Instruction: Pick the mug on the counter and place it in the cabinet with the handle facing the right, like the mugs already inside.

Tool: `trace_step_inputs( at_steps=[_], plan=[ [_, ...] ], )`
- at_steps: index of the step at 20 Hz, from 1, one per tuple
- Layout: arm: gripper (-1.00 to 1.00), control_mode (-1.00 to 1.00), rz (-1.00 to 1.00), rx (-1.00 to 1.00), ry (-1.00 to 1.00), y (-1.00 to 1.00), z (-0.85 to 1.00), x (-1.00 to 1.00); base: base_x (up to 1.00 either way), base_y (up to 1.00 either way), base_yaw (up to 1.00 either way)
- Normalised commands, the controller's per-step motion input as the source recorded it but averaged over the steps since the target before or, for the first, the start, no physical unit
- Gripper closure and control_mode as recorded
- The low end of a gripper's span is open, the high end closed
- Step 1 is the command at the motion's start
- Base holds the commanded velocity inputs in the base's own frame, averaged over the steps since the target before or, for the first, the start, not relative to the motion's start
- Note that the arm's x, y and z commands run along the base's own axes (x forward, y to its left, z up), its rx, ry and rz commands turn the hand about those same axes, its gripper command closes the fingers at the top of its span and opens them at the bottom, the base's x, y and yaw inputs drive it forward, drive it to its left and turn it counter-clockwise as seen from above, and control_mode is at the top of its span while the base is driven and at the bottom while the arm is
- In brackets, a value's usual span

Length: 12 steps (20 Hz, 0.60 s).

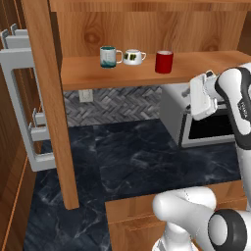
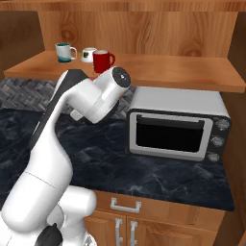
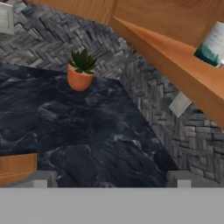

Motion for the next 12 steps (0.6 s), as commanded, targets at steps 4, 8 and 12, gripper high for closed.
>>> trace_step_inputs(
  at_steps=[4, 8, 12],
  plan=[
    [-1.00, -1.00, 0.00, 0.00, 0.00, 0.20, -0.61, -0.31, 0.00, 0.00, 0.00],
    [-1.00, -1.00, 0.00, 0.00, 0.02, 0.12, -0.66, -0.08, 0.00, 0.00, 0.00],
    [-1.00, -1.00, 0.00, 0.00, 0.06, 0.05, -0.70, 0.00, 0.00, 0.00, 0.00]
  ],
)
